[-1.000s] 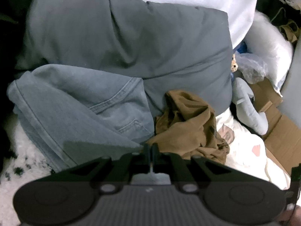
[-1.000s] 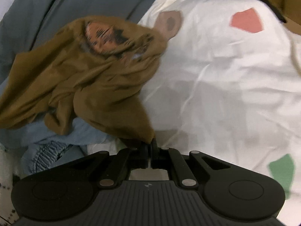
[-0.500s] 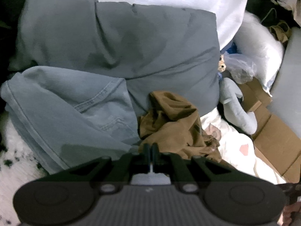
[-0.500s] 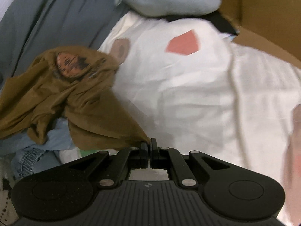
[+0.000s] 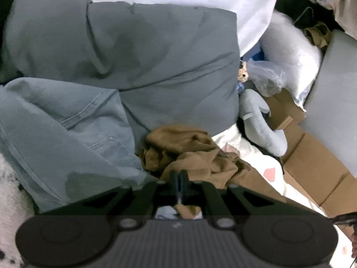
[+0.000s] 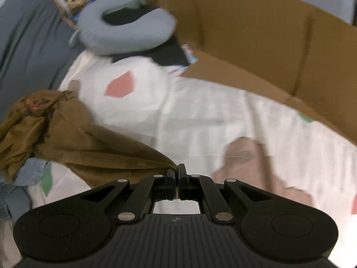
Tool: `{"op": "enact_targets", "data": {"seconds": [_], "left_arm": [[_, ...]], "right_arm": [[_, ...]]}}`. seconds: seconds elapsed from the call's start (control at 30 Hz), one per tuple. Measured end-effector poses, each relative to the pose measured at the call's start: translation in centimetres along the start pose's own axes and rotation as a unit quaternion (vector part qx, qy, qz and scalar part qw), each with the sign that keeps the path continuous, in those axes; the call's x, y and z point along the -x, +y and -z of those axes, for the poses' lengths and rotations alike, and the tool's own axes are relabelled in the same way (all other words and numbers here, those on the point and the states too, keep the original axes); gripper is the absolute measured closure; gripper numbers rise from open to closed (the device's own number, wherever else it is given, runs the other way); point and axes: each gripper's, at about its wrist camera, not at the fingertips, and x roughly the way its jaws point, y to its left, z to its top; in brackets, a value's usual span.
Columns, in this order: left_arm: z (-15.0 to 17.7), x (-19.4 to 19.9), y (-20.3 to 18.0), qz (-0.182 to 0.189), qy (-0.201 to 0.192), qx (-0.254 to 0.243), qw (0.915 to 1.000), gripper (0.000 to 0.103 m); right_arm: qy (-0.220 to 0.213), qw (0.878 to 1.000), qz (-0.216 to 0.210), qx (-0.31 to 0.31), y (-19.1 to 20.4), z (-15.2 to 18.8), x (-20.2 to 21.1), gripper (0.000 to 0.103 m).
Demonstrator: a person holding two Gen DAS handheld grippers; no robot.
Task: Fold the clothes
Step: 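Lift the brown T-shirt with both grippers and shake it open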
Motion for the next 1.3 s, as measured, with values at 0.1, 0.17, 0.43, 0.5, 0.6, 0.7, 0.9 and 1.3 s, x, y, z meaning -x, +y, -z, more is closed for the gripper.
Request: {"op": "enact_targets", "data": {"seconds": [0.1,0.17,0.43,0.5,0.6,0.7,0.9,1.3], "left_arm": [[-0.2,0.4,-0.6,0.006,0.0,-0.002,1.0,0.101],[-0.4,0.7,-1.2,0.011,-0.001,-0.005,0.9999,0.101],[-1.3,1.9,-3.4,0.03,-0.007,-0.011,0.9995,0.101],[-1.5,2.2,-4.0,0.037,-0.009,-0.015,0.9992,0.101],[-1.7,2.8,-4.9,0.047,-0.004,-0.017,0.9988,0.101],[-1.6,3.4,-5.5,0.053,0.002,-0.019,0.9984,0.101],[-2.2,4.9,-6.4,0.056,0.005,-0.023,0.9982,0.101],[-4.3,7.7,-9.2,0.081,0.005,-0.033,0.9962,0.102]], "right_arm": [[-0.014,1.0,0.022,-0.01,-2.4,-0.5,1.4,0.103],[-0.021,0.999,0.035,-0.016,-4.0,-0.9,2.3,0.103],[-0.044,0.995,0.086,-0.035,-11.3,-1.0,7.2,0.103],[-0.047,0.993,0.101,-0.043,-13.4,-0.9,8.4,0.103],[-0.048,0.99,0.124,-0.043,-16.0,-0.5,10.1,0.103],[-0.048,0.988,0.145,-0.038,-18.3,-0.2,11.5,0.103],[-0.062,0.979,0.187,-0.056,-22.8,0.0,14.9,0.103],[-0.094,0.964,0.245,-0.048,-29.5,-2.4,22.7,0.103]]}}
